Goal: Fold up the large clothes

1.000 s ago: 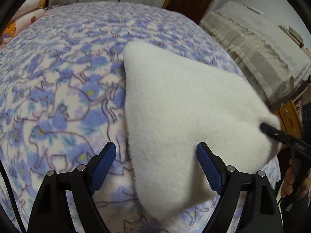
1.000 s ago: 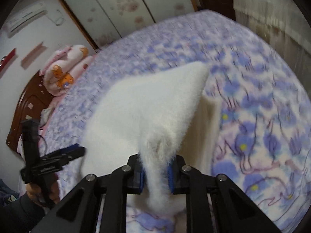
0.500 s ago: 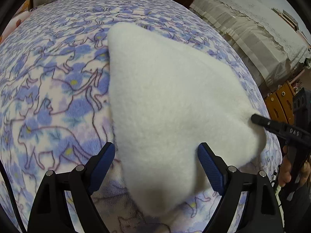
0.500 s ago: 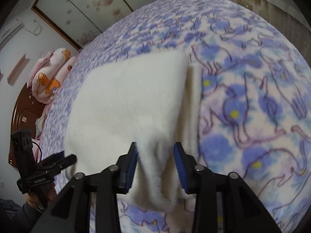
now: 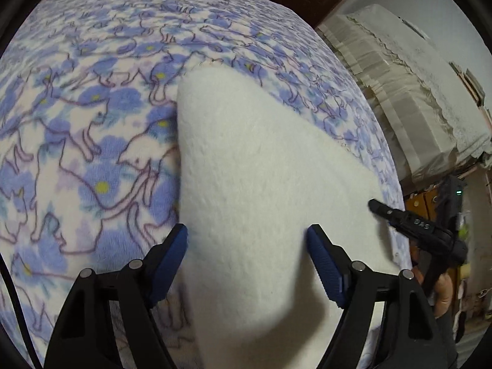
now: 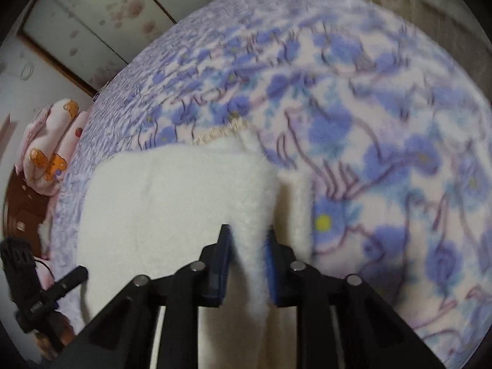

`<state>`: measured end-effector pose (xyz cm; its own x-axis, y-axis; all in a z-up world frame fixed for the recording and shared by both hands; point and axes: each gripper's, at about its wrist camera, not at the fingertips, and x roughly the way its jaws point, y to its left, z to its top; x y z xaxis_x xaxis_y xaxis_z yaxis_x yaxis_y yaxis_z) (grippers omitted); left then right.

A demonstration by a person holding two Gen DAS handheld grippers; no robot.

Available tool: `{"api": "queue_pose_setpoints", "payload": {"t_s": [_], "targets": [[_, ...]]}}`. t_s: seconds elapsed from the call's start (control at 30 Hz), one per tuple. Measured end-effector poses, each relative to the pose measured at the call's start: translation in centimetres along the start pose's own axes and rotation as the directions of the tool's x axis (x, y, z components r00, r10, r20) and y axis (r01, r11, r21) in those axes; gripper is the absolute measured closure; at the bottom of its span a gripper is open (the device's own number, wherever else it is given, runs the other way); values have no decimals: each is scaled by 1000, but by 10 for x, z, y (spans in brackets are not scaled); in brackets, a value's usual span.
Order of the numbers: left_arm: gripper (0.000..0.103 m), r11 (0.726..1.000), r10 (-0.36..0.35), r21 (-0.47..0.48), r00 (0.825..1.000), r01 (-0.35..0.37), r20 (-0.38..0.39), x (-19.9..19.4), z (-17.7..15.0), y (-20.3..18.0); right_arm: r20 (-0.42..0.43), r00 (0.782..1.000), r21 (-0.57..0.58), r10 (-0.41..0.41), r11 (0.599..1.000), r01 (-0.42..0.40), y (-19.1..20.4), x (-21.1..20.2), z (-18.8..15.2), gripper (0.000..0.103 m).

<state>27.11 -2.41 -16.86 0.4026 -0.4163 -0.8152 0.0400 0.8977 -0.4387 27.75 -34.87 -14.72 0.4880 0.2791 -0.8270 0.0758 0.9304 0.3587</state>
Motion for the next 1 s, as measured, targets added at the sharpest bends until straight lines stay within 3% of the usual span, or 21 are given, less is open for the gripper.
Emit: {"api": "queue_pose_setpoints", "payload": {"t_s": [0.1,0.2,0.33,0.53,0.77,1.0], "targets": [[29,998,35,54,999,-37,30,5,-2,-10,79,997,6,0,1000,0,-6,-9,-5,88],[27,994,68,87,997,-71,36,9,-4,-15,34,999,15,-30,999,30,-14,9,-15,86],[27,991,100,90,995,-102,26,3,-5,-21,50,997,8,-64,998,64,-6,-11,-16,78],[26,984,133,115,991,-134,19,-16,-18,-30,49,993,-33,-110,993,112,5,-43,-30,76],[26,957,217,196,976,-214,10,-43,-51,-51,44,989,-73,-142,987,145,15,-76,-69,66],[26,949,227,221,974,-227,27,-73,-94,-64,11,991,-121,-135,983,135,27,-99,-118,60]]}}
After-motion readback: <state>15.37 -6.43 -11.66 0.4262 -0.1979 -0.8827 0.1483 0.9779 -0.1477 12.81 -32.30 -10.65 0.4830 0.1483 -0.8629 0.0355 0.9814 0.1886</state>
